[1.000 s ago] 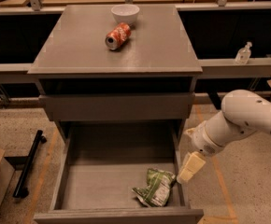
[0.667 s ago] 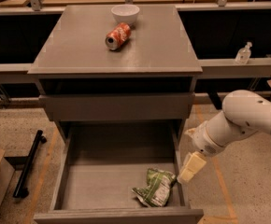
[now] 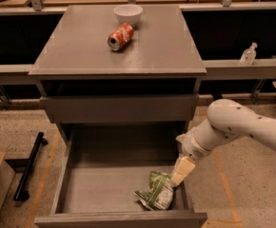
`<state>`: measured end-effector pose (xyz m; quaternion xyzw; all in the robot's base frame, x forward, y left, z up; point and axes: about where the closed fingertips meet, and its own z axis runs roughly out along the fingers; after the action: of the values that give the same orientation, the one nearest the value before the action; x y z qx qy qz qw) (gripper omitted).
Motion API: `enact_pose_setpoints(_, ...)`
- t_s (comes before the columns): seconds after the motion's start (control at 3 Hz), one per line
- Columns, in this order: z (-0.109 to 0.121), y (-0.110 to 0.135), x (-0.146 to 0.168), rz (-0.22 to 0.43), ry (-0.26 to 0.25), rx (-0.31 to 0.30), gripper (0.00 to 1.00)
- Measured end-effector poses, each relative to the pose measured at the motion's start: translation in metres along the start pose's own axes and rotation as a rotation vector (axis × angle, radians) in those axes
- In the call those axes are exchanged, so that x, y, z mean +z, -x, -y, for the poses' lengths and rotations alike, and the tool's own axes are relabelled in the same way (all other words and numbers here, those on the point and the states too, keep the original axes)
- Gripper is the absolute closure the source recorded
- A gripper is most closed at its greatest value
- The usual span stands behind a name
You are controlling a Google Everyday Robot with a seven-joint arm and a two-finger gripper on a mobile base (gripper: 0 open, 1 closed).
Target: Pick green jalapeno chip bag from middle drawer and place on counter
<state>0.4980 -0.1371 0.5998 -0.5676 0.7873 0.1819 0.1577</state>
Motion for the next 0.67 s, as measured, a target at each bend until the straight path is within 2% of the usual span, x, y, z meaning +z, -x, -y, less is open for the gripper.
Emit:
enact_pose_setpoints(0.33, 0.011, -0.011, 0.049, -0.029, 0.040, 0.017, 0.00)
enact_pose_setpoints(0.67, 0.020, -0.022, 0.090, -0.020, 0.069, 0.059, 0.00)
